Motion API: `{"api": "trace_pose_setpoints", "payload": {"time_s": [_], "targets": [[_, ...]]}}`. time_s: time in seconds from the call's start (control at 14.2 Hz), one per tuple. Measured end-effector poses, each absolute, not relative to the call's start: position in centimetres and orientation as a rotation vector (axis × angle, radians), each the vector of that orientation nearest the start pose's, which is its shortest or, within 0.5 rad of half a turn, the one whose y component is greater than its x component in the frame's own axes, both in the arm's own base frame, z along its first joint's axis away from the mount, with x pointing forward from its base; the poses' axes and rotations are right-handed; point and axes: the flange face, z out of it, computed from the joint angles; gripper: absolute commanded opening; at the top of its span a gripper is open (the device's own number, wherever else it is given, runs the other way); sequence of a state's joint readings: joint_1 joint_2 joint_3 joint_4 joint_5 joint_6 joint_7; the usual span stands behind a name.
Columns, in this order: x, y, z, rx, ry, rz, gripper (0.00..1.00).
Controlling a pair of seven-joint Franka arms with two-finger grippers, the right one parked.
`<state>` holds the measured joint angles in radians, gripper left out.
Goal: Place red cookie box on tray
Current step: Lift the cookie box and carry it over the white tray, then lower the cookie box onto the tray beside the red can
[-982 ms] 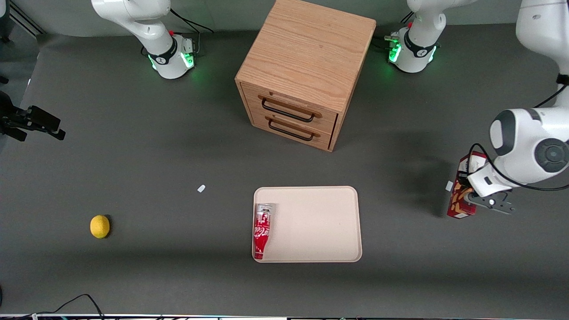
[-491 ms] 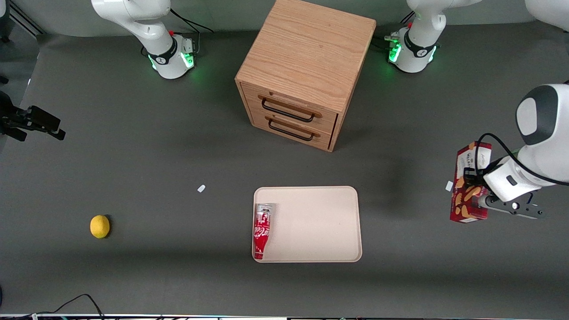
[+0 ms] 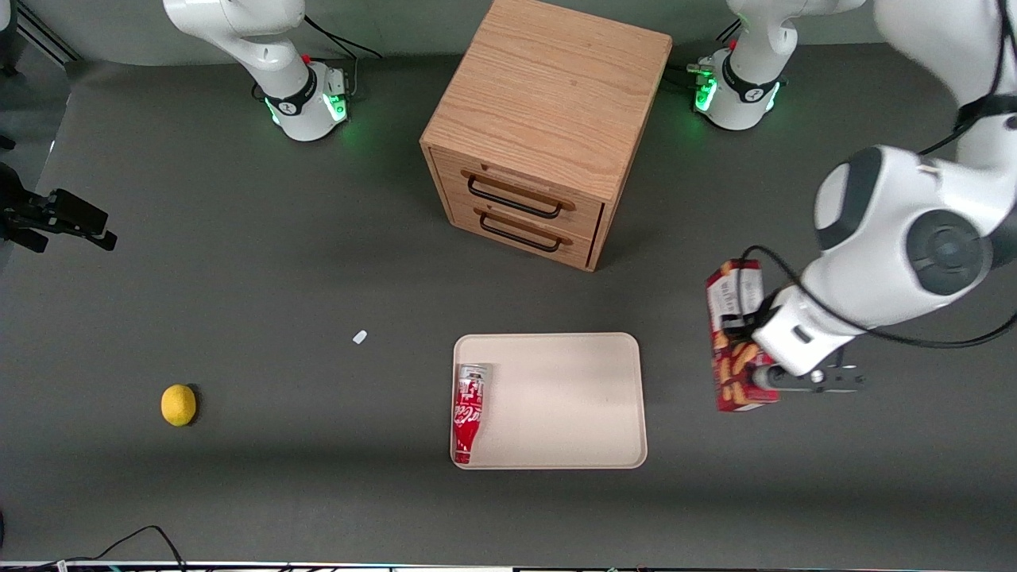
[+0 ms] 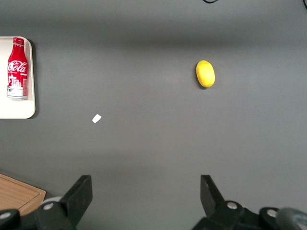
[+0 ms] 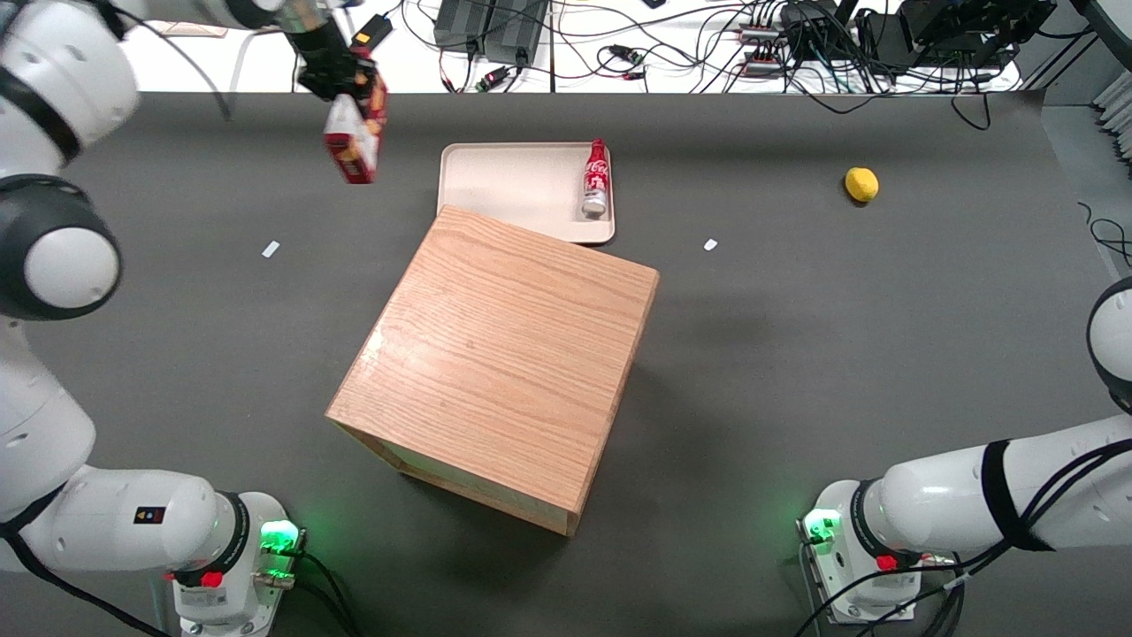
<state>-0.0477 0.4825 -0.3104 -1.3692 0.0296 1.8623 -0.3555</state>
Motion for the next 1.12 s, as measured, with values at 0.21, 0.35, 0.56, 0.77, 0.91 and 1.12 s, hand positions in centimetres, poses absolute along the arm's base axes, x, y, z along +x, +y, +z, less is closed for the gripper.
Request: {"api": "trace_pose_setpoints", "payload": {"time_s": [0.21,0.35,0.56,0.77,0.91,1.12], "targets": [[68.2,-24.9,40.0,-3.213,-0.025,-0.055,0.00],[68.6,-27.3,35.6,-3.199,-0.057,-0.078,0.00],[68.8,-29.7,29.4,-3.219,-0.055,-0.076,0.00],[68.8,-30.2,25.7,-3.217,-0.051,-0.052,0.00],[68.7,-30.3,24.6,-3.208,-0.050,-0.037,0.00],[68.7,-30.3,24.1,-3.205,-0.050,-0.031,0.00]]}}
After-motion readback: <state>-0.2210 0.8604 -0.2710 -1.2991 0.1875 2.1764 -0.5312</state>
